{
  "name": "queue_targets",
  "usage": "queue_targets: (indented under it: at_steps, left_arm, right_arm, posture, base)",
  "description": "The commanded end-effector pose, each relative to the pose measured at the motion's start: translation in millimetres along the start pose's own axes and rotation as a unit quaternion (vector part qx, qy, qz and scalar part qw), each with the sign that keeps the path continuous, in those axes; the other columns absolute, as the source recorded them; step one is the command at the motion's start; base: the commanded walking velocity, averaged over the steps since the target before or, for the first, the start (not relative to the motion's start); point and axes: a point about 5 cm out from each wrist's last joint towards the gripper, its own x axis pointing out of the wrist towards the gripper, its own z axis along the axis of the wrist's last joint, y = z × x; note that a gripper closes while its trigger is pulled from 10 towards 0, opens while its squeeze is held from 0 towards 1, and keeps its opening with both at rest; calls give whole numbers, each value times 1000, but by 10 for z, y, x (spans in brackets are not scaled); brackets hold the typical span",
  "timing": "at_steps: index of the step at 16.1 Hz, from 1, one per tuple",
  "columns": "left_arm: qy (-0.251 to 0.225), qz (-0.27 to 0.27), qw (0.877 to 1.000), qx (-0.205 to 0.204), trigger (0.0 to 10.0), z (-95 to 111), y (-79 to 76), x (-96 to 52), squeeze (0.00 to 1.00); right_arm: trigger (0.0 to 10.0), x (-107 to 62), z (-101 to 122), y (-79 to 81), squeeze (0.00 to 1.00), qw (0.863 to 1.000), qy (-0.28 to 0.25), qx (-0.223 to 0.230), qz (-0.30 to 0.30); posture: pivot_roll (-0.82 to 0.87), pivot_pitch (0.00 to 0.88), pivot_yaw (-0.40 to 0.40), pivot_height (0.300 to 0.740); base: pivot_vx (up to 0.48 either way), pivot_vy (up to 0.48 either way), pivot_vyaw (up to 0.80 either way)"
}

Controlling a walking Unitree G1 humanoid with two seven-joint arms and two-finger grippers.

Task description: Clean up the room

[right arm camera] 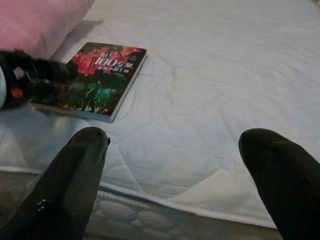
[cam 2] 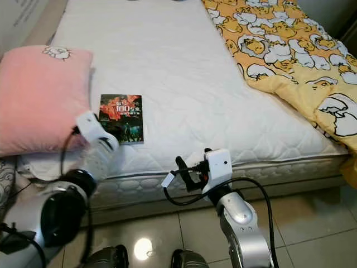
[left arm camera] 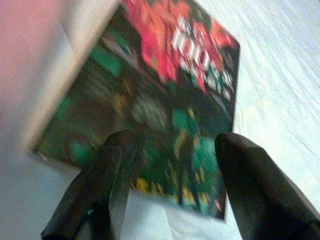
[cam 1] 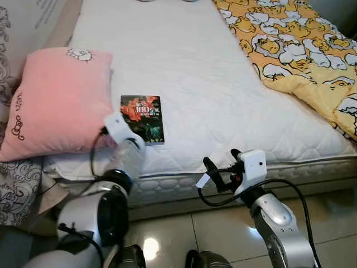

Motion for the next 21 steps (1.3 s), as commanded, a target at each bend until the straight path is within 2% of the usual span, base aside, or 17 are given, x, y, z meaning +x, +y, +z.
queue_targets:
  at_steps: [1,2,4,5,6,7,8,9,10,11,12,14,15,16,17,18,21]
  left_arm:
    - [3,-6,1000,4,10000,-67,-38,-14,1000]
    - [2,-13,1000,7,10000,-72,-67,-16,1000]
    - [-44,-58,995,61,10000,85,-241,-19,1000]
    - [-80,-80,989,98,10000,199,-317,-36,0]
    - [-112,-93,981,127,10000,278,-354,-61,0]
    - [-188,-111,956,193,10000,419,-372,-187,0]
    - [-212,-111,948,208,10000,466,-347,-246,0]
    - [-265,-89,931,235,10000,612,-149,-416,0]
    - [-282,-60,923,254,10000,686,28,-491,0]
    - [-286,-47,920,265,10000,710,109,-519,0]
    - [-294,-33,906,303,10000,728,288,-584,0]
    - [-274,-3,891,362,10000,665,567,-668,0]
    - [-268,-1,876,401,10000,618,618,-728,0]
    - [-269,-13,874,404,10000,548,625,-835,1000]
    - [-246,-25,890,384,10000,441,626,-893,1000]
    - [-227,-29,898,375,10000,344,603,-907,1000]
    - [-211,-28,904,372,10000,223,563,-919,1000]
  right_arm:
    - [10000,0,-25,-30,0,1000,3,1,-8]
    - [10000,7,-24,-31,0,1000,3,1,-9]
    - [10000,86,1,-36,0,1000,-9,4,-10]
    - [10000,140,21,-48,0,1000,-16,8,-13]
    - [10000,191,34,-58,0,1000,-21,11,-18]
    - [10000,267,100,-122,0,998,-44,13,-38]
    - [10000,288,126,-154,0,997,-53,14,-48]
    - [10000,343,179,-248,0,995,-69,12,-73]
    - [10000,359,188,-289,0,994,-73,8,-80]
    - [10000,371,183,-302,0,994,-74,6,-83]
    - [10000,375,185,-337,0,992,-84,-8,-90]
    - [10000,358,152,-403,0,988,-91,-55,-109]
    - [10000,345,89,-453,0,988,-80,-45,-123]
    - [10000,266,45,-521,1000,985,-92,-14,-144]
    - [10000,207,-3,-551,1000,982,-98,12,-159]
    - [10000,181,-41,-553,1000,982,-93,12,-166]
    - [10000,190,-38,-552,1000,981,-102,25,-166]
  posture:
    - [-152,107,-81,740]
    - [-150,105,-80,740]
    - [-107,74,-69,740]
    - [-93,63,-66,740]
    - [-69,42,-60,740]
    - [-49,22,-53,740]
    - [-35,6,-49,740]
    - [-8,0,-44,740]
    - [4,0,-39,740]
    - [8,0,-39,740]
    - [29,0,-39,740]
    - [39,0,-40,740]
    - [43,0,-41,740]
    - [50,0,-44,740]
    - [47,0,-47,740]
    - [43,0,-48,740]
    - [30,0,-55,740]
  base:
    - [0,0,0]
    - [0,0,0]
    - [0,0,0]
    - [0,0,0]
    - [0,0,0]
    - [0,0,0]
    - [0,0,0]
    - [0,0,0]
    - [0,0,0]
    - [0,0,0]
    - [0,0,0]
    - [0,0,0]
    - [0,0,0]
    - [0,0,0]
    - [0,0,0]
    - [0,0,0]
    - [0,0,0]
